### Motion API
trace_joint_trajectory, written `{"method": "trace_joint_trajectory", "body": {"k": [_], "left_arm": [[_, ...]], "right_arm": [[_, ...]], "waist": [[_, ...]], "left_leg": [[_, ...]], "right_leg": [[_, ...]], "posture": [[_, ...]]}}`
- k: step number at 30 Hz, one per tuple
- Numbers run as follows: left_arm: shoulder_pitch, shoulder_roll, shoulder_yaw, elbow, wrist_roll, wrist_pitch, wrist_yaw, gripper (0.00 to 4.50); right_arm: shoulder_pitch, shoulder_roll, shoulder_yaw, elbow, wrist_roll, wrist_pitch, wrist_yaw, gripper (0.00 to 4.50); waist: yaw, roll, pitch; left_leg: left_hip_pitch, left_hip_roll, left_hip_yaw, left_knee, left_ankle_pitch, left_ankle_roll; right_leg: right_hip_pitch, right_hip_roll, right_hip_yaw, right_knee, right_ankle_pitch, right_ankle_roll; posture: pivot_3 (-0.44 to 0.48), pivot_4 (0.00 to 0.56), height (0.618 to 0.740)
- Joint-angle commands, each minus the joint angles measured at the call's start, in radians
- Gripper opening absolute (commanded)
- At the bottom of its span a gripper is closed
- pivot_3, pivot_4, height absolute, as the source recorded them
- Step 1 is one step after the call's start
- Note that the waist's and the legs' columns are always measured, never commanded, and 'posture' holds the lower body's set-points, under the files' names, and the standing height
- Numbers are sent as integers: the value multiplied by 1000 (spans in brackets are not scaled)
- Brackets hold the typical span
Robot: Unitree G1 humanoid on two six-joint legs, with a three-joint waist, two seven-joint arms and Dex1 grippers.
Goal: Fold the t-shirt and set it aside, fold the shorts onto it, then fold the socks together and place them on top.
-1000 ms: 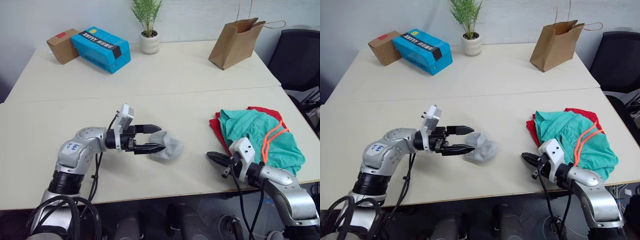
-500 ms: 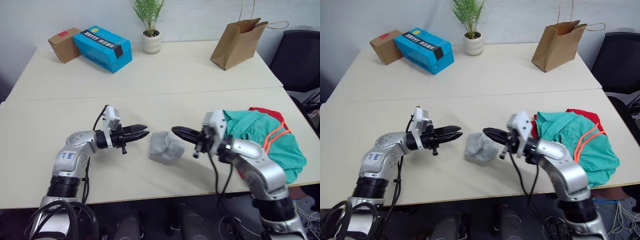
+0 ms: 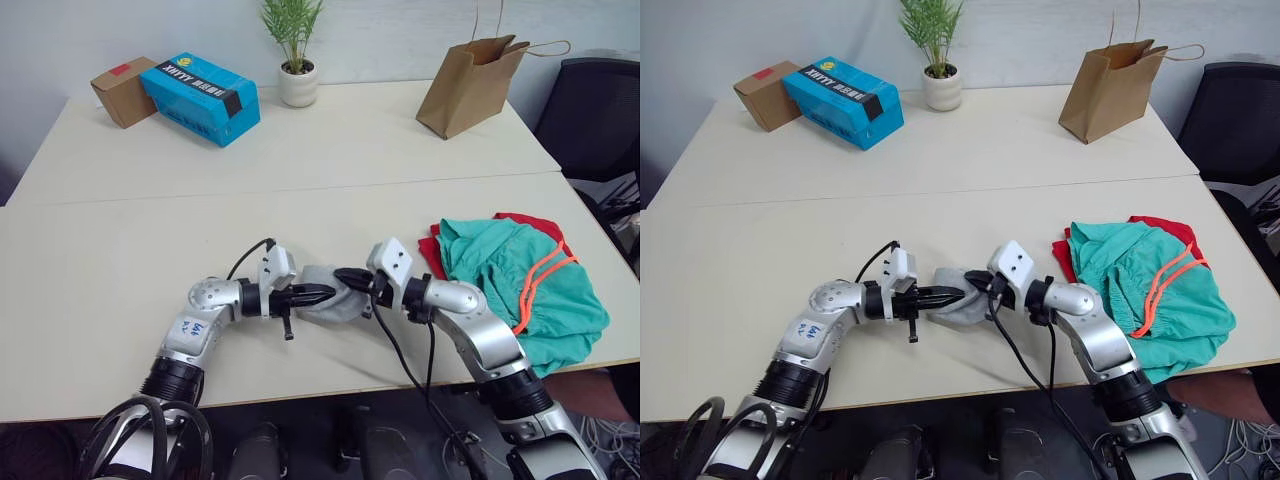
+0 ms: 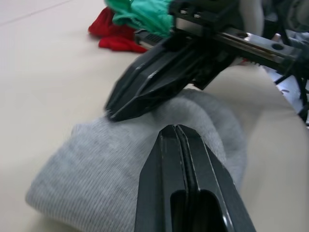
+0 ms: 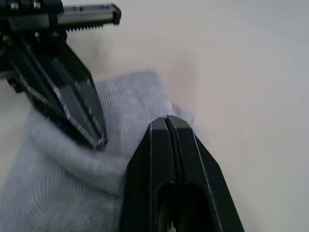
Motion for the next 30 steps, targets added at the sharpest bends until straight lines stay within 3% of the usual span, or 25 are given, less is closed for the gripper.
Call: {"method": "trace_joint_trajectory", "body": {"k": [1,3,8,10,14,17,20,25,30], "left_arm": [[32,8,-9,-11,22,-13,4,12],[41,9,1,-40,3,-9,-5,12],[24,40,43,-114,-60,21,-44,12],[2,54,57,-128,-71,27,-54,12],[-43,69,73,-123,-70,27,-61,12],[-79,86,55,-69,-18,-28,-82,0],[-98,81,45,2,11,-77,-86,0],[-118,58,72,83,-6,-58,-67,0],[-117,71,77,107,8,-74,-78,0]], "right_arm": [[12,51,-78,34,70,-86,12,0],[20,69,-130,-15,155,-50,34,0],[48,-28,-248,-179,304,117,60,0],[55,-76,-308,-246,367,247,9,0],[74,-173,-422,-348,665,604,-50,0],[104,-244,-476,-341,875,936,-173,532],[106,-231,-485,-311,938,1138,-338,1449],[54,-47,-538,-202,1050,1219,-554,3250],[-9,114,-573,-86,1135,1234,-754,3250]], "waist": [[0,0,0],[1,0,0],[3,0,0],[4,0,0],[7,0,0],[4,0,0],[1,0,0],[1,0,0],[1,0,0]], "left_leg": [[1,0,0,0,0,0],[1,0,0,0,0,0],[0,0,0,0,0,0],[0,0,0,0,0,0],[0,0,-1,0,-1,1],[0,0,-1,0,-3,5],[0,0,-1,0,-3,5],[-1,1,-1,0,-3,5],[-3,1,-1,-1,-2,6]], "right_leg": [[1,0,0,0,0,0],[1,0,0,0,0,0],[1,0,0,0,0,0],[1,0,0,0,0,0],[1,0,0,0,0,0],[1,0,0,0,0,0],[1,0,0,0,0,0],[0,0,0,0,0,0],[-1,0,0,0,1,0]], "posture": [[0,150,740],[0,150,740],[0,150,740],[0,150,740],[0,150,740],[0,150,740],[0,150,740],[0,150,740],[0,150,740]]}}
